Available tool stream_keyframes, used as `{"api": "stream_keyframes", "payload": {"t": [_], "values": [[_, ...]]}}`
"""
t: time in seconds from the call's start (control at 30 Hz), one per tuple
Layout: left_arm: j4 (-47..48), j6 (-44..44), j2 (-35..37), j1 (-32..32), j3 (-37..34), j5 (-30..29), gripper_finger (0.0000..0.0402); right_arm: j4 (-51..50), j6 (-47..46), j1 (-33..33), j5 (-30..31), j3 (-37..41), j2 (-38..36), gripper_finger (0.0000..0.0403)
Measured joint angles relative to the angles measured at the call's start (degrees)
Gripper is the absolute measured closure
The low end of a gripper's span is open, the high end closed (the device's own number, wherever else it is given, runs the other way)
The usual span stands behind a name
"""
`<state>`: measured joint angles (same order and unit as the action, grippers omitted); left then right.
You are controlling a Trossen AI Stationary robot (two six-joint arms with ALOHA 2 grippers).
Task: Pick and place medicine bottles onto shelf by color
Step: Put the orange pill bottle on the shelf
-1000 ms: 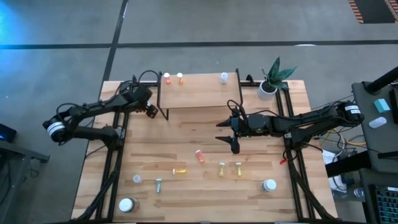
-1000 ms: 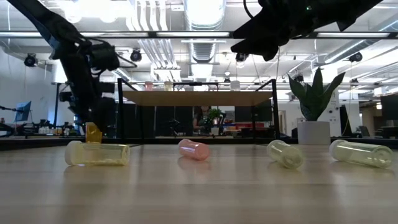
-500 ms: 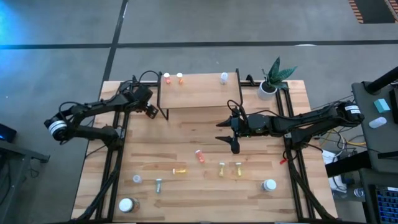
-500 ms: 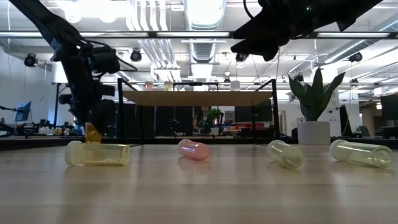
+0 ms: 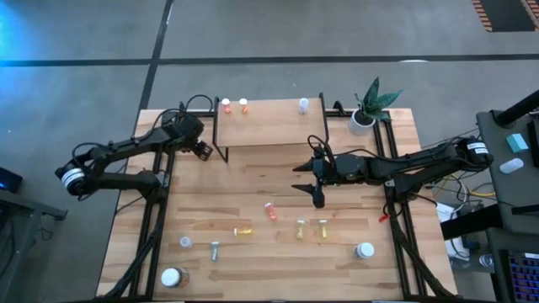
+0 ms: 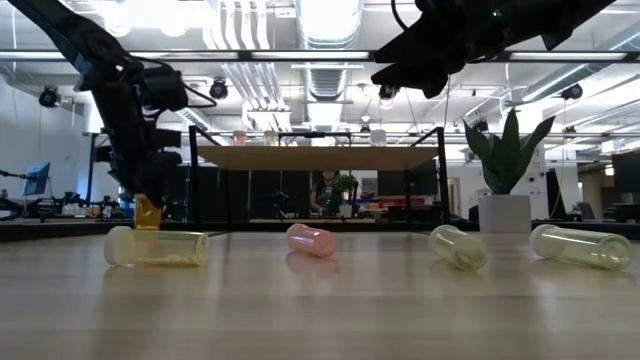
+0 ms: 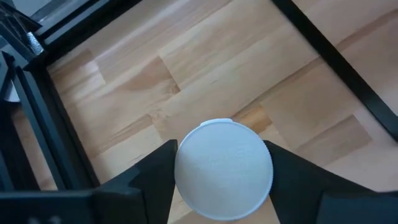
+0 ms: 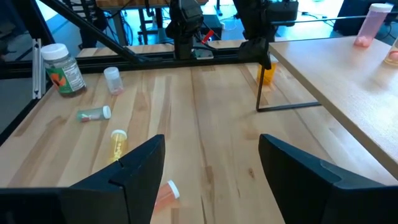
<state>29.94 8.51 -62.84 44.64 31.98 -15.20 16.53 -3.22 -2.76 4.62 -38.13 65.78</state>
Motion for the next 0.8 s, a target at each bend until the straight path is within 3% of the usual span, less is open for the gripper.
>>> {"api": "stream_keyframes", "payload": {"t": [0.2,0.57,0.8], "values": [[7.09,-0.02,3.03,-0.02,3.83,0.13,0.0205,0.00,0.00,0.00,0.02,0.00,0.00,0.0154],[24.78,-0.92,12.34,-0.02,17.55,0.23,0.0206,0.00,0.22,0.00,0.02,0.00,0.00,0.0154],[26.76,-3.78,13.00,-0.07,26.27,6.15,0.0206,0.06,0.21,0.00,0.02,0.00,0.00,0.0154]]}}
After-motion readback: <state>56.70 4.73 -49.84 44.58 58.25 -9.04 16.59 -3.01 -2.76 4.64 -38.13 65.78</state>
